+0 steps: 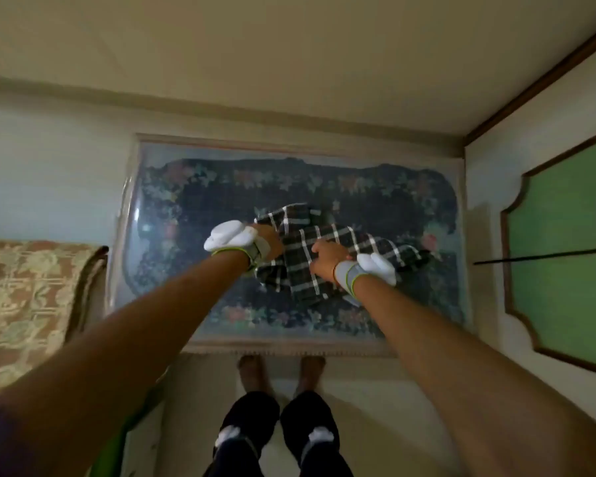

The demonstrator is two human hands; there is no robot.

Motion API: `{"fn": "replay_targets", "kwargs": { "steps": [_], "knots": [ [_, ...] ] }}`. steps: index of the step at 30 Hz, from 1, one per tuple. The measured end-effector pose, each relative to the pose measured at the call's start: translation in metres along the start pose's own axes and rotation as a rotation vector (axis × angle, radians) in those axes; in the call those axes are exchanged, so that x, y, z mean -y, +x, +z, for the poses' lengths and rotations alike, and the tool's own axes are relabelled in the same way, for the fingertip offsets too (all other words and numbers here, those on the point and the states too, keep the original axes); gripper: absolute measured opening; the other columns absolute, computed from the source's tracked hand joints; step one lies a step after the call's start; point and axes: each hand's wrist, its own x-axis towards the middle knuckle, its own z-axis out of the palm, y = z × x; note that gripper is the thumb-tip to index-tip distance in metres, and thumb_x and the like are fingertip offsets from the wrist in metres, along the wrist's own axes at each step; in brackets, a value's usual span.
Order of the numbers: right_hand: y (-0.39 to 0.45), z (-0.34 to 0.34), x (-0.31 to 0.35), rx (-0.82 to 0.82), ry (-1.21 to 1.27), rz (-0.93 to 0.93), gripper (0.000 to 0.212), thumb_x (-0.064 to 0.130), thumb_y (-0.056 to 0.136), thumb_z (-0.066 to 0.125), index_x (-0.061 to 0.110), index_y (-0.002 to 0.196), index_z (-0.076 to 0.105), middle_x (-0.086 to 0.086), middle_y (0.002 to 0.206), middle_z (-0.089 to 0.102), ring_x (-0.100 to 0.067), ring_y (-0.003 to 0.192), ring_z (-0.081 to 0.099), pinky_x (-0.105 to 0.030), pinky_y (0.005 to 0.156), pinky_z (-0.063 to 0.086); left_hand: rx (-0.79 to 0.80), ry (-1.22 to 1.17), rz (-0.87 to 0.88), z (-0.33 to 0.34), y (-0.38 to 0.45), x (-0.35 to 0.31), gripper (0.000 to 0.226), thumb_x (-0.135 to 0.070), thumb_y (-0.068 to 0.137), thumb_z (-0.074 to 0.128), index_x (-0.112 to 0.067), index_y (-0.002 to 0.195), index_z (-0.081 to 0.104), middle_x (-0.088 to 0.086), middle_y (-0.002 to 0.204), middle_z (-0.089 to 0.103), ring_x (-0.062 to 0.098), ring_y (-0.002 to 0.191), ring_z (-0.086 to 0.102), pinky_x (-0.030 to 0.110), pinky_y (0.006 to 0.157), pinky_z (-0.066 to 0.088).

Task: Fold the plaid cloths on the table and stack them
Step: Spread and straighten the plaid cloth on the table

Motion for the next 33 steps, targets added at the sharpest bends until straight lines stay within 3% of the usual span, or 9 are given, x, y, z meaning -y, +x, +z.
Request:
{"fn": "replay_targets", "kwargs": {
  "steps": [4,7,10,14,18,23,27,31,33],
  "knots": [
    [0.030,0.039,-0.019,-0.045,-0.042,0.076,0.082,0.024,0.089,0.063,0.024,0.154,0.013,-0.015,0.162,-0.003,-0.044,0.147,-0.002,-0.051,0.120,0.017,0.004,0.109,0.032,0.032,0.043,0.002,0.054,-0.038,0.096,0.041,-0.012,0.143,0.035,0.016,0.149,0.038,0.037,0.137,0.036,0.049,0.116,0.023],
    [0.068,0.073,-0.032,-0.071,-0.106,0.089,0.097,0.039,0.086,0.065,0.040,0.152,-0.006,-0.010,0.159,-0.027,-0.045,0.146,-0.015,-0.060,0.115,0.022,-0.056,0.187,0.057,0.061,0.092,0.000,0.059,-0.044,0.092,0.046,-0.012,0.140,0.035,0.014,0.147,0.036,0.036,0.134,0.037,0.051,0.110,0.027],
    [0.071,0.087,-0.039,-0.155,-0.201,0.070,0.104,0.052,0.081,0.066,0.046,0.149,-0.012,-0.008,0.158,-0.028,-0.044,0.146,-0.011,-0.068,0.106,0.027,-0.177,0.183,0.059,0.071,0.107,-0.004,0.067,-0.052,0.088,0.048,-0.011,0.139,0.034,0.014,0.145,0.037,0.035,0.133,0.037,0.051,0.107,0.030],
    [0.071,0.071,-0.041,-0.173,-0.224,0.049,0.096,0.059,0.081,0.061,0.045,0.151,-0.004,-0.009,0.160,-0.018,-0.044,0.144,0.005,-0.060,0.106,0.034,-0.276,0.233,0.138,0.065,0.112,-0.001,0.068,-0.048,0.084,0.054,-0.013,0.139,0.035,0.016,0.142,0.038,0.036,0.129,0.039,0.047,0.103,0.035],
    [0.071,0.063,-0.031,-0.130,-0.083,0.052,0.084,0.036,0.087,0.063,0.044,0.150,0.009,-0.008,0.161,-0.014,-0.043,0.144,0.006,-0.055,0.108,0.037,-0.218,0.163,0.106,0.053,0.111,-0.002,0.057,-0.042,0.085,0.053,-0.013,0.133,0.046,0.015,0.139,0.043,0.037,0.128,0.041,0.047,0.102,0.038],
    [0.062,0.047,-0.043,-0.293,0.000,0.043,0.090,0.017,0.077,0.071,0.028,0.150,0.019,-0.005,0.160,0.005,-0.036,0.143,0.018,-0.054,0.113,0.028,-0.141,-0.441,-0.005,0.050,0.106,-0.017,0.049,-0.034,0.092,0.048,-0.002,0.129,0.041,0.022,0.128,0.057,0.040,0.115,0.056,0.043,0.096,0.048],
    [0.047,0.047,-0.063,-0.177,-0.112,-0.021,0.116,0.032,0.073,0.075,0.028,0.154,-0.008,0.000,0.162,-0.017,-0.033,0.149,-0.006,-0.059,0.116,0.011,-0.079,-1.152,-0.150,0.043,0.108,-0.025,0.040,-0.020,0.088,0.055,0.002,0.119,0.044,0.025,0.120,0.058,0.041,0.100,0.063,0.054,0.072,0.059],
    [0.040,0.063,-0.078,-0.167,-0.169,-0.109,0.139,0.064,0.061,0.074,0.024,0.151,-0.023,0.003,0.159,-0.029,-0.028,0.149,-0.016,-0.061,0.117,0.002,-0.078,-1.348,-0.139,0.036,0.106,-0.027,0.032,-0.008,0.088,0.050,0.001,0.118,0.048,0.020,0.109,0.059,0.021,0.069,0.060,0.021,0.041,0.056],
    [0.042,0.066,-0.070,-0.287,0.020,-0.089,0.130,0.069,0.064,0.069,0.023,0.154,-0.014,0.005,0.162,-0.018,-0.023,0.150,-0.010,-0.058,0.117,0.003,0.033,-1.390,-0.100,0.035,0.100,-0.032,0.007,-0.006,0.091,0.047,-0.005,0.095,0.052,0.014,0.095,0.059,0.016,0.066,0.057,0.016,0.040,0.053]
  ]
}}
